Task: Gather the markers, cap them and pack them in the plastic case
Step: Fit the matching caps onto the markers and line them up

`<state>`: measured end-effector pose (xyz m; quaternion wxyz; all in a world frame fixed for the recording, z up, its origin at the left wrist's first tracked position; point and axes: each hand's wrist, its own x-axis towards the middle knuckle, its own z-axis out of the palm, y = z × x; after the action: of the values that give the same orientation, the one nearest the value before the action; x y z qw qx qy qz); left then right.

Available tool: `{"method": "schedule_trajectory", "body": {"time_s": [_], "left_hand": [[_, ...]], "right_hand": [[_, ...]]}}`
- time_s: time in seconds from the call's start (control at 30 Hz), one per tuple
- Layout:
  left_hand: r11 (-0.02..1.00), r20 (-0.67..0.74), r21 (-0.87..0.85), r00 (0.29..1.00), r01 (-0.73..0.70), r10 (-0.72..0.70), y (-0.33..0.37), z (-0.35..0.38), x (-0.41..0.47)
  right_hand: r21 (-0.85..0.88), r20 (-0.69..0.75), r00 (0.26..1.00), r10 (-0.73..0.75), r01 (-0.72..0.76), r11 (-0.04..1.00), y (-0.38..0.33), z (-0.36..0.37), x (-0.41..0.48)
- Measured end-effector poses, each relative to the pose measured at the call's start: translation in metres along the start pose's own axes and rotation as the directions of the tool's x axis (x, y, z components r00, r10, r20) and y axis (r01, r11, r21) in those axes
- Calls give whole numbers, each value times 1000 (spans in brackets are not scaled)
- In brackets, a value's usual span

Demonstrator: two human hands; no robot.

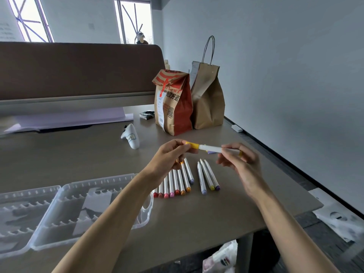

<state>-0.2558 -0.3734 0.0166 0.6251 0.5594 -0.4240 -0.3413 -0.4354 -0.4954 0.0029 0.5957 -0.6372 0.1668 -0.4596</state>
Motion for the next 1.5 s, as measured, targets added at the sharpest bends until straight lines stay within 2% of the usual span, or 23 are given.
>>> {"method": "schedule_trajectory", "body": {"time_s": [0.17,0.43,0.6,0.8,0.9,1.0,1.1,1.17,1.27,1.37,1.5], "left_hand": [[995,-6,96,1000,-19,19,0,0,-2],[994,-12,104,999,-44,46,2,-1,-3],[987,-41,130,994,-94,100,5,-6,-2],[978,-37,186,994,-90,98,3,-7,-4],[980,-90,189,993,-57,75,2,0,-3],[994,-143,110,989,-20,36,4,5,1],[999,-193,42,981,-17,25,6,0,2],[995,-260,99,965,-6,31,3,-5,4],[983,-317,178,948,43,16,-2,-10,9],[949,-329,297,944,108,-4,-10,-12,16],[898,-331,414,944,146,-1,-18,-15,20]], "right_hand": [[48,-11,1000,21,-21,999,-2,0,-1],[88,-1,998,56,-56,995,-3,2,-1],[47,76,995,59,-63,997,2,5,-2],[-3,117,993,34,-34,999,7,3,-2],[-62,151,989,6,4,998,8,7,-4],[-158,203,979,-5,38,987,9,8,-5],[-231,145,989,-17,50,972,10,7,-5],[-320,64,994,-94,109,941,14,5,-4],[-562,113,962,-247,267,783,25,-1,0],[-609,134,938,-321,334,720,31,-3,2],[-620,147,946,-289,316,718,33,-2,2]]}}
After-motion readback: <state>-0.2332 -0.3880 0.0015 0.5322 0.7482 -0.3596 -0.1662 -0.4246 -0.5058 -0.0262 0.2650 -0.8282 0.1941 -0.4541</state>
